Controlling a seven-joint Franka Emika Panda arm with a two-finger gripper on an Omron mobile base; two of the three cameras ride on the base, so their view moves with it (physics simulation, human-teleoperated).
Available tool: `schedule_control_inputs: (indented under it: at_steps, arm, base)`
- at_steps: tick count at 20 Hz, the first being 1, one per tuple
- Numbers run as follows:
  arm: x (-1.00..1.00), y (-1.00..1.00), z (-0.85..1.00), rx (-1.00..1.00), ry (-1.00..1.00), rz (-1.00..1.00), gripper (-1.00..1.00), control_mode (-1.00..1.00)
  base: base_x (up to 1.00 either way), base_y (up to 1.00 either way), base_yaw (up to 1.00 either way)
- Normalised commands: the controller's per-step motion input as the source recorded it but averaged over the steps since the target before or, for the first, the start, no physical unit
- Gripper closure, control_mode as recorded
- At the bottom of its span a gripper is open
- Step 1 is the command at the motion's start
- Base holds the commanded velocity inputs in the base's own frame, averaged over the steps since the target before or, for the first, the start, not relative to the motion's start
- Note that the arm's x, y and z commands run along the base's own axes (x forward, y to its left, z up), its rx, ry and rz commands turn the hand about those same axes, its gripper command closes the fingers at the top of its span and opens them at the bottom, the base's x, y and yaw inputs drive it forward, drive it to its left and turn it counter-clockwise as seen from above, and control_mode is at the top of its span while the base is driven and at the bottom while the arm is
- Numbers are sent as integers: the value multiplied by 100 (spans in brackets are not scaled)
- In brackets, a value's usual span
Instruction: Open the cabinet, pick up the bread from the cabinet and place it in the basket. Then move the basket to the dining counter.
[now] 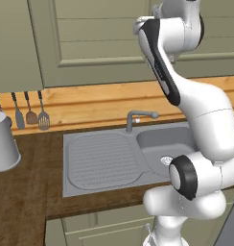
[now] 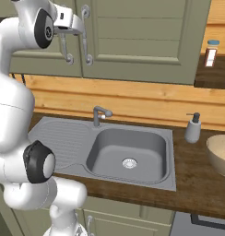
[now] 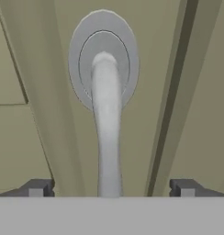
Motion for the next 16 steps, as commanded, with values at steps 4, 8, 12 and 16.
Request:
schedule_control_inputs:
  at_steps: [4,8,12,16]
  arm:
    - [51,0,-14,0,-9,0,-100,-100]
    - [38,5,-2,0,-3,0,100,-100]
    - [33,15,0,0,0,0,100,-100]
    - [2,13,0,0,0,0,100,-100]
  base:
    - [0,0,0]
    - [0,0,0]
    - [0,0,0]
    - [0,0,0]
